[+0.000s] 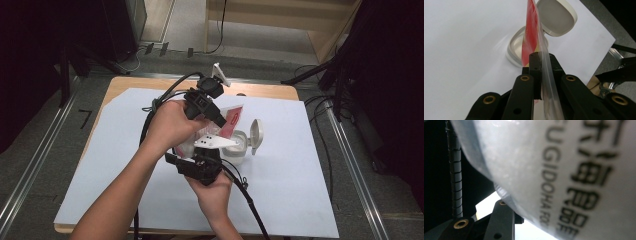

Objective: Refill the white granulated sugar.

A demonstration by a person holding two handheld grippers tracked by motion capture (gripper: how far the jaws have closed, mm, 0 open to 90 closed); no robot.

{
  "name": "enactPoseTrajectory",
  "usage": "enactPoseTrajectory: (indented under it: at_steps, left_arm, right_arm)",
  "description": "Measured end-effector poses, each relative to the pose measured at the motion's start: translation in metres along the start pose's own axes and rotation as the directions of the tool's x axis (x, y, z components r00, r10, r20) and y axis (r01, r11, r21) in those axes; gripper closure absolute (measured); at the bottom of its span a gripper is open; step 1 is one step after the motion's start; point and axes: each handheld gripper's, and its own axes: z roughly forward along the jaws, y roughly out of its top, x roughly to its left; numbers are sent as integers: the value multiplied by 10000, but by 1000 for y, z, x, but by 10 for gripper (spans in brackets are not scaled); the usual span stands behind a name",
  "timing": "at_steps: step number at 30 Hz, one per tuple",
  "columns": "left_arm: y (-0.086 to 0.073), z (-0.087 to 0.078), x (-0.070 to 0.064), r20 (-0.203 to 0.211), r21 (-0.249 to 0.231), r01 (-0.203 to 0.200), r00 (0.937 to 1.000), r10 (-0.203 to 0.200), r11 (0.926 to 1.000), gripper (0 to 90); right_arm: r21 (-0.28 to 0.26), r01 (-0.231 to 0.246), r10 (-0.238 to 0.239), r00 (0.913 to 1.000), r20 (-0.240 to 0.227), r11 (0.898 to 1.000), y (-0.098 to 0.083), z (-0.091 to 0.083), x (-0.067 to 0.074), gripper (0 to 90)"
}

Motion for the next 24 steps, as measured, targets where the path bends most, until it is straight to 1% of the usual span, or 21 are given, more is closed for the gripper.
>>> enactPoseTrajectory:
  at_steps: [2, 6, 7, 9, 13, 18, 21, 22, 24]
  left_arm:
    - [2, 0, 0, 4, 102, -55, 10000, 55, 9999, 860]
    - [2, 1, -1, 40, 72, -65, 10000, 65, 10000, 859]
    - [2, 2, -1, 55, 3, 16, 10000, -16, 10000, 860]
    - [2, 3, -1, 81, -6, 58, 10000, -58, 10000, 859]
    - [2, 4, -1, 72, 39, -5, 10000, 5, 10000, 859]
    - [2, 4, -1, 96, 40, 19, 10000, -19, 10000, 858]
    - [2, 4, -1, 101, 22, 17, 9999, -17, 10000, 858]
    - [1, 4, -1, 109, -58, 20, 9999, -19, 10000, 859]
    - [1, 3, -1, 122, -65, -7, 9999, 8, 10000, 860]
  right_arm:
    - [-54, -6, 6, 10000, -20, 10000, 0, -1, -1, 642]
    - [27, -13, 13, 10000, 27, 10000, 0, -2, -2, 643]
    - [38, -13, 13, 10000, 37, 10000, 0, -2, -2, 644]
    - [42, -10, 10, 10000, 64, 10000, 0, -1, -2, 647]
    - [47, -37, 37, 9999, 110, 10000, -1, -1, -2, 653]
    - [37, -13, 13, 9999, 124, 10000, -1, -1, -2, 654]
    - [66, 33, -34, 9999, 125, 10000, -1, -1, -3, 654]
    - [75, 53, -54, 9999, 125, 10000, -1, -1, -3, 653]
    - [81, 196, -198, 9996, 193, 9998, -1, -1, -2, 652]
